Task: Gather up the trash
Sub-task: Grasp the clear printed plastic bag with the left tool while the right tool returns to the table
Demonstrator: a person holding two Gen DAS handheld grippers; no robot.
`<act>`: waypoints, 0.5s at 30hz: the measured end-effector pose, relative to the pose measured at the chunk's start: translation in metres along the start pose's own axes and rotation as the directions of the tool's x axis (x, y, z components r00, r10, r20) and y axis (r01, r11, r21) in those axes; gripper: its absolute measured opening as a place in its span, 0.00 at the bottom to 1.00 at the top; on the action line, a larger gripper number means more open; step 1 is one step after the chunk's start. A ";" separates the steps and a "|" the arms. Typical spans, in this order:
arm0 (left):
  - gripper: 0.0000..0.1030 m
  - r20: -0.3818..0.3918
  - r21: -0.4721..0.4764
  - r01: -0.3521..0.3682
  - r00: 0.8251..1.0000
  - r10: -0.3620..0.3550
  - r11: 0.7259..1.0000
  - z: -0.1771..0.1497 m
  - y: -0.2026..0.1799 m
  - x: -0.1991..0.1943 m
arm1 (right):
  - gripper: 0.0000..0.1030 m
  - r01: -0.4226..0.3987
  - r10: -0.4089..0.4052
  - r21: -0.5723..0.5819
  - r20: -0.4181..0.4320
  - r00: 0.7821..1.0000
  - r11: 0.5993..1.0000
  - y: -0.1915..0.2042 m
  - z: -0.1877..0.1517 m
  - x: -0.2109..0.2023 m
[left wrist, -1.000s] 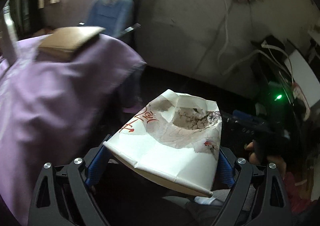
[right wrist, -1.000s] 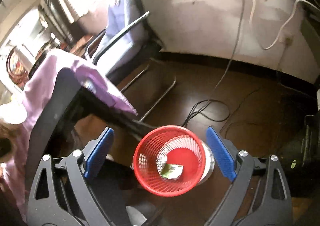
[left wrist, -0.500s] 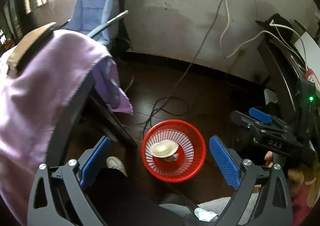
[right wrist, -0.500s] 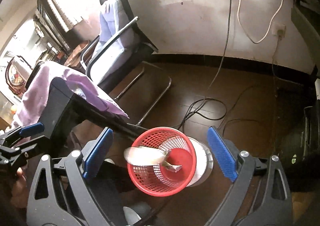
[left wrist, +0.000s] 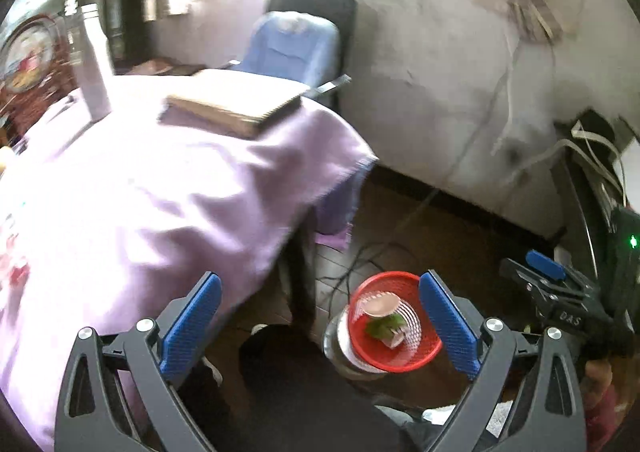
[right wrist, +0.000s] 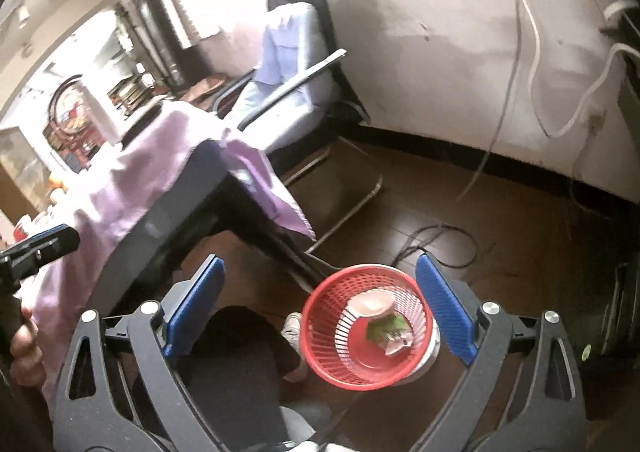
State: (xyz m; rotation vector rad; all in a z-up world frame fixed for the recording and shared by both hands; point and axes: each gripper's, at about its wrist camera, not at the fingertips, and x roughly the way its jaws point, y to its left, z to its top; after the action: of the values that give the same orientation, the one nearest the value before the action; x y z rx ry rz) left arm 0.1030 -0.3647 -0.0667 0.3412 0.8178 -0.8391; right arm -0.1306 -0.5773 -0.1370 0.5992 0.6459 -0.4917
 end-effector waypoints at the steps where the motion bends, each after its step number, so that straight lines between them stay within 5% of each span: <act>1: 0.94 0.014 -0.018 -0.009 1.000 0.010 1.000 -0.002 0.008 -0.009 | 0.91 -0.004 0.004 -0.013 0.005 1.000 1.000 0.006 0.000 -0.003; 9: 0.94 0.107 -0.157 -0.108 0.986 0.125 0.982 -0.028 0.079 -0.078 | 0.92 -0.049 0.055 -0.137 0.045 0.997 0.989 0.069 0.001 -0.031; 15: 0.94 0.111 -0.314 -0.234 0.953 0.280 0.920 -0.067 0.158 -0.128 | 0.93 -0.058 0.072 -0.238 0.048 0.996 0.969 0.111 -0.006 -0.042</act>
State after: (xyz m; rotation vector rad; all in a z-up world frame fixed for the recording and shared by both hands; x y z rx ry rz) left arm 0.1399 -0.1594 -0.0203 0.1103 0.7228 -0.4781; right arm -0.0968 -0.4835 -0.0726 0.3784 0.6189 -0.3621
